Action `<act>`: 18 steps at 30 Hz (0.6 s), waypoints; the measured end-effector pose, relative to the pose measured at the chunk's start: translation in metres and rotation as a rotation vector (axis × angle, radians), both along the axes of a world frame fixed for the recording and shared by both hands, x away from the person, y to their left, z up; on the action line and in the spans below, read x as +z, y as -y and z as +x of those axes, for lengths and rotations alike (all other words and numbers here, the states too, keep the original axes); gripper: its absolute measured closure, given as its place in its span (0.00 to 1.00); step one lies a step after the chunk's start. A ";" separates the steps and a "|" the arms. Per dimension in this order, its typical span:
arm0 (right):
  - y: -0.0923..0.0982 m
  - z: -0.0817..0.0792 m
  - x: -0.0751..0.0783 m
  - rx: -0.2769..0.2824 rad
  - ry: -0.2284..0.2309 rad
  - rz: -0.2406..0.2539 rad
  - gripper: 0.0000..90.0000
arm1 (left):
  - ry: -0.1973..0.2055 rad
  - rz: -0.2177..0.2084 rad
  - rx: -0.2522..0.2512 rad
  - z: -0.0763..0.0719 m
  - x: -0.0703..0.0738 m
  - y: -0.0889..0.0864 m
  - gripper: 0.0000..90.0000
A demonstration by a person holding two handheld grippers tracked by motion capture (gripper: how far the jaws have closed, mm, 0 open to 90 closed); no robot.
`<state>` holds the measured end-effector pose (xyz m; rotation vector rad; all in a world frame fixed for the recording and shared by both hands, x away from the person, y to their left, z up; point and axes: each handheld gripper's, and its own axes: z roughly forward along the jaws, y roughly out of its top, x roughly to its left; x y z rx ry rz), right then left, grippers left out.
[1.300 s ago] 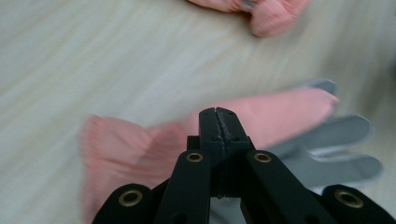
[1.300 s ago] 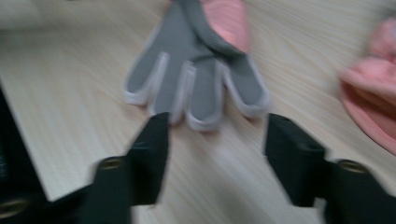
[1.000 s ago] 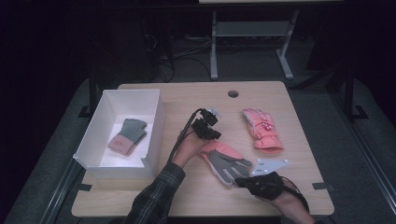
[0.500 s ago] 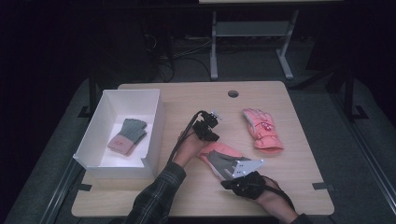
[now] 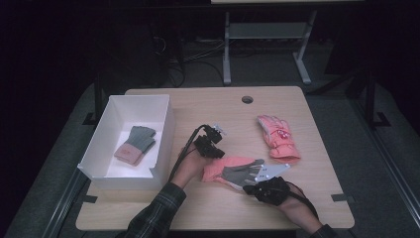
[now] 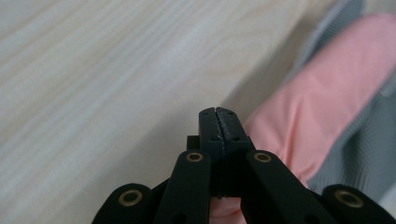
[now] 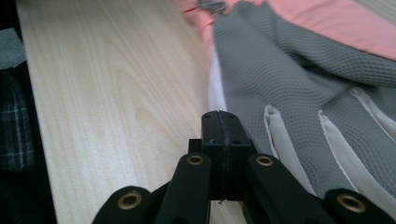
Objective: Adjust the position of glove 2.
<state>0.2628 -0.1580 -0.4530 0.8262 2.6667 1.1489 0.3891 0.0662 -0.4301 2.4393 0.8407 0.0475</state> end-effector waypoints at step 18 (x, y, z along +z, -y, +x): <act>0.005 0.021 -0.002 -0.079 0.013 -0.042 1.00 | -0.060 -0.072 -0.062 -0.039 0.000 -0.026 1.00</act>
